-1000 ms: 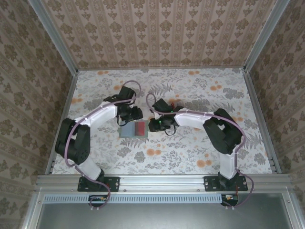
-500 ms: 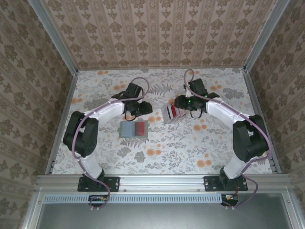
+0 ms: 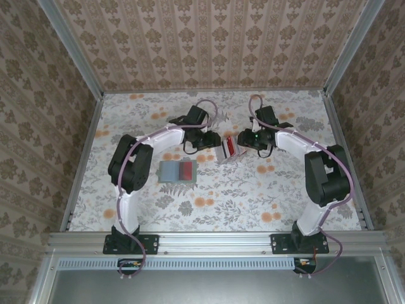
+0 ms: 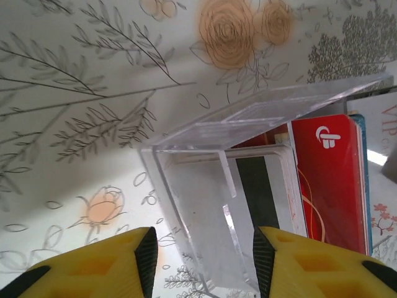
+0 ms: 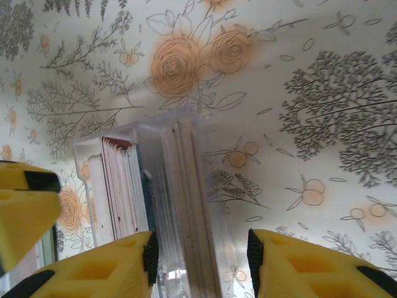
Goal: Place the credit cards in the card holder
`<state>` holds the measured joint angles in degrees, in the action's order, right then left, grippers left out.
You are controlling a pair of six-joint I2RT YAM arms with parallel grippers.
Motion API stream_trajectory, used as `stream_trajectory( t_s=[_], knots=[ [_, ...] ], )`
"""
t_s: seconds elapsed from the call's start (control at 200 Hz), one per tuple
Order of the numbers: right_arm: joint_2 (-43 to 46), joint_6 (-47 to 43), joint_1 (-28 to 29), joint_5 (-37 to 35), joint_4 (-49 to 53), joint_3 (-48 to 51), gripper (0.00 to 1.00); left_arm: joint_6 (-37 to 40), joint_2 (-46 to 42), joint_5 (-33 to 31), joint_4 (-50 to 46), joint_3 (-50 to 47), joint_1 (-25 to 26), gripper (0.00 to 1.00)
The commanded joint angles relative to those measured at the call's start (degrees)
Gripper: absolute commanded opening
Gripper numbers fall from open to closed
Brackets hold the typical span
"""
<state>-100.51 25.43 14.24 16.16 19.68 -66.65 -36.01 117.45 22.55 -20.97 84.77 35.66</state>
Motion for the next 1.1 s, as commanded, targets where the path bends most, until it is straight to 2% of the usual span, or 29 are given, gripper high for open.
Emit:
stream_trajectory(
  t_s=[0.0, 0.515, 1.095],
  knots=[
    [-0.5, -0.6, 0.9, 2.8, 1.0, -2.6, 0.44, -0.7, 1.9, 1.8, -0.7, 2.4, 1.1, 0.48],
    [2.1, -2.8, 5.1, -1.1, 4.2, -4.1, 0.44, -2.2, 5.0, 2.6, 1.4, 1.9, 2.9, 0.48],
    [4.0, -5.0, 5.4, -5.0, 8.4, -5.0, 0.44, -3.2, 4.0, 2.5, 3.2, -0.8, 3.0, 0.48]
  ],
)
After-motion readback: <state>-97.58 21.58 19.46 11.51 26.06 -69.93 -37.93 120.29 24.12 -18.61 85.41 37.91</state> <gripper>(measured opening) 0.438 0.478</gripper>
